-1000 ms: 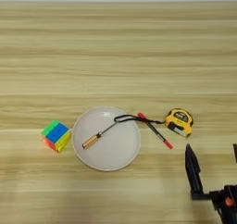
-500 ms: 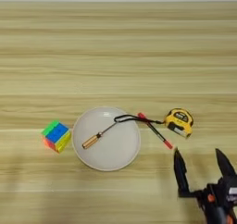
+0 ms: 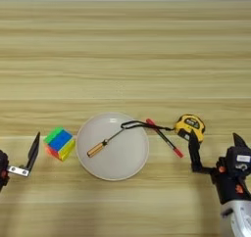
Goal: Move the objects on the table
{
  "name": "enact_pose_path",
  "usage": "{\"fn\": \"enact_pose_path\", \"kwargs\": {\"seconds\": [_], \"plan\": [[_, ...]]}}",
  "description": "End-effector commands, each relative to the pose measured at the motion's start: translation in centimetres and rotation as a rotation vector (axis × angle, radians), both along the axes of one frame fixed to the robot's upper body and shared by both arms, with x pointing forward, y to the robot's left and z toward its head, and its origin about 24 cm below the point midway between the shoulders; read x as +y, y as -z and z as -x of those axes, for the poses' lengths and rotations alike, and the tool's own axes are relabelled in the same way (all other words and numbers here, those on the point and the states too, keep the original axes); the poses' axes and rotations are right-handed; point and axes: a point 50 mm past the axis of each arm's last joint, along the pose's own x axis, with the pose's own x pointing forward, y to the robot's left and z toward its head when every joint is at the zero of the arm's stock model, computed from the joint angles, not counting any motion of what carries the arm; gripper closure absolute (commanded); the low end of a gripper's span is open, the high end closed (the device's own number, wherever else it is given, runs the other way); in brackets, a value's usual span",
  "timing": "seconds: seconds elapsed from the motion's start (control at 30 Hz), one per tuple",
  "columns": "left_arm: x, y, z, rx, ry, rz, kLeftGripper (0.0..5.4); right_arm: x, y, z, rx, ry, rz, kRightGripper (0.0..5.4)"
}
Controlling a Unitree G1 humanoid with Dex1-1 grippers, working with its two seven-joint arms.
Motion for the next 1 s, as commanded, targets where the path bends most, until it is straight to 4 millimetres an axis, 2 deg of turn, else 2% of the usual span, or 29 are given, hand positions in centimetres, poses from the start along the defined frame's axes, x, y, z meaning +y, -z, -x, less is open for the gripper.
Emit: {"fn": "enact_pose_path", "kwargs": {"seconds": [0.03,0.23,0.53,0.7,1.0], "plan": [[-0.3,-0.3,-1.0,0.067,0.036,0.059,0.03,0.6,-0.6,-1.5,0.046,0.0,0.0,0.0],[-1.5,-0.2,-1.8,0.128,0.087,0.107,0.03,1.4,-1.0,-3.4,0.119,-0.016,-0.01,0.0],[-2.5,0.2,-2.5,0.228,0.129,0.136,0.03,1.0,-1.5,-5.6,0.173,0.011,0.0,0.0],[-2.9,0.6,-3.2,0.29,0.151,0.131,0.03,0.8,-1.3,-6.9,0.223,0.013,0.011,0.0],[-3.5,0.4,-4.3,0.281,0.151,0.097,0.03,0.2,-0.4,-8.5,0.279,0.013,0.061,0.0]]}}
